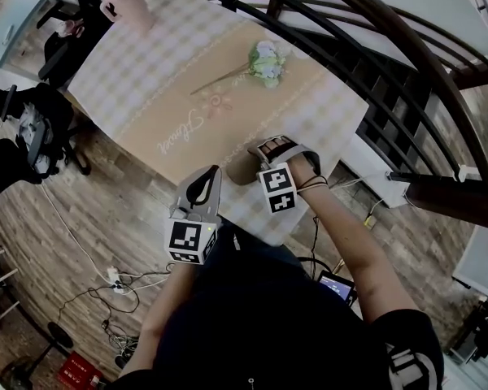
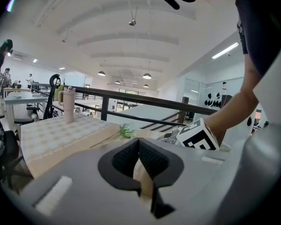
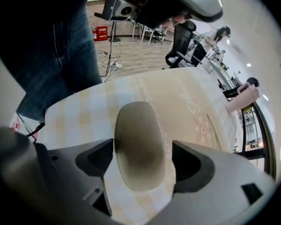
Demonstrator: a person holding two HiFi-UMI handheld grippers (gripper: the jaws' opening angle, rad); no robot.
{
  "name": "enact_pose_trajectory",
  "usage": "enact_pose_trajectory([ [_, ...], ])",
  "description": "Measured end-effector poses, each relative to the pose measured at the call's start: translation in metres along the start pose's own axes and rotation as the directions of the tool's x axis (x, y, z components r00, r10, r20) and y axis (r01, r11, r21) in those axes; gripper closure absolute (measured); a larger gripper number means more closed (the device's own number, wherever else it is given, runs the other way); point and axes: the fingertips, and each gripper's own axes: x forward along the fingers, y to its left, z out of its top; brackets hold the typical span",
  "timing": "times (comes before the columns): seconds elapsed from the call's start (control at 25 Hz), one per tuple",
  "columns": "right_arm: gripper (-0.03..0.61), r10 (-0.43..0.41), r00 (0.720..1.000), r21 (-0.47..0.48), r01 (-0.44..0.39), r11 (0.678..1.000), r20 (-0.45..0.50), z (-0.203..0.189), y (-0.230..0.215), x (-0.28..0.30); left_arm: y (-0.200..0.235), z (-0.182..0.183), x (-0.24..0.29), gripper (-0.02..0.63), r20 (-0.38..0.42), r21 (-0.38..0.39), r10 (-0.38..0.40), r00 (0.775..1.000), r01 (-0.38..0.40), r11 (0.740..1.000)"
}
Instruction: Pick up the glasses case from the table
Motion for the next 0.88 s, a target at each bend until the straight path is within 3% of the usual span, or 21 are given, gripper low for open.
enact_pose_trajectory([
  [0.4,0.222,0.136,0.99,-0.073,-0.139,0.988,-0.044,0.003,0.006,0.021,0.006,-0.011,-0.009,0.603,-0.021,-0.03,0.025,0.999,-0.025,0.999],
  [0.88,0.218,0.189,0.98,-0.091,-0.194,0.977,-0.067,0.002,0.01,0.031,0.007,-0.011,-0.012,0.603,-0.017,-0.066,0.033,0.999,-0.034,0.997],
])
